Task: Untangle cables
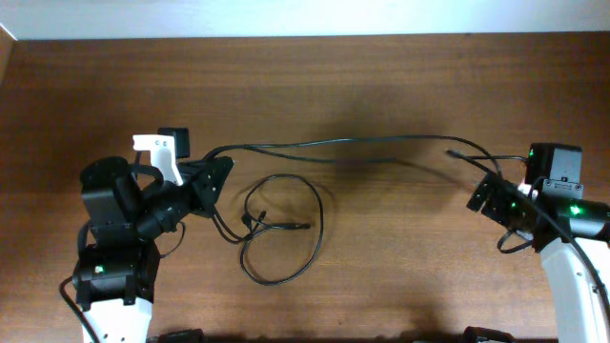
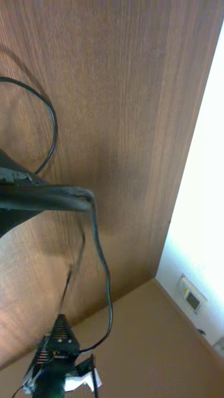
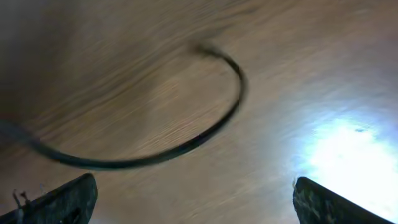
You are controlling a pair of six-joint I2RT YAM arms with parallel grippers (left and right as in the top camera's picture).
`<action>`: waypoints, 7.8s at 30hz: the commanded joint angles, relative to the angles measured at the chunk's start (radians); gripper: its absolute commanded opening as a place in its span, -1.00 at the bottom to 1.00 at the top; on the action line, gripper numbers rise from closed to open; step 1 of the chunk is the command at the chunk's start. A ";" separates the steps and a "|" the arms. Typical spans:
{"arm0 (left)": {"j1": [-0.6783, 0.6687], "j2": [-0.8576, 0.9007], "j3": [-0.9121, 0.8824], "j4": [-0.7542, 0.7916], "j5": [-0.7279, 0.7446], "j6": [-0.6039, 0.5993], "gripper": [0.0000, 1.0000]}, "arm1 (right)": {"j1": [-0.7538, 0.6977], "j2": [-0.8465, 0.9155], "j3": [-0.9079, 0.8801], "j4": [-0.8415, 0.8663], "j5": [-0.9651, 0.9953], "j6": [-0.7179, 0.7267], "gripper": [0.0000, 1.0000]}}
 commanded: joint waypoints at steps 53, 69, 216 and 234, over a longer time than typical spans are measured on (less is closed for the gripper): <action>-0.006 0.151 0.032 -0.522 -0.659 0.051 0.98 | -0.008 0.003 0.008 -0.035 -0.550 -0.351 0.97; -0.364 0.156 0.039 -0.564 -0.601 0.034 0.98 | -0.008 0.060 0.008 -0.029 -0.551 -0.351 0.97; -0.705 0.331 0.363 -0.312 -0.298 0.305 0.98 | -0.616 0.310 0.388 0.643 0.574 0.187 -0.92; -0.705 0.331 0.363 -0.312 -0.298 0.305 0.98 | -0.615 0.462 0.390 0.336 0.360 0.013 -0.81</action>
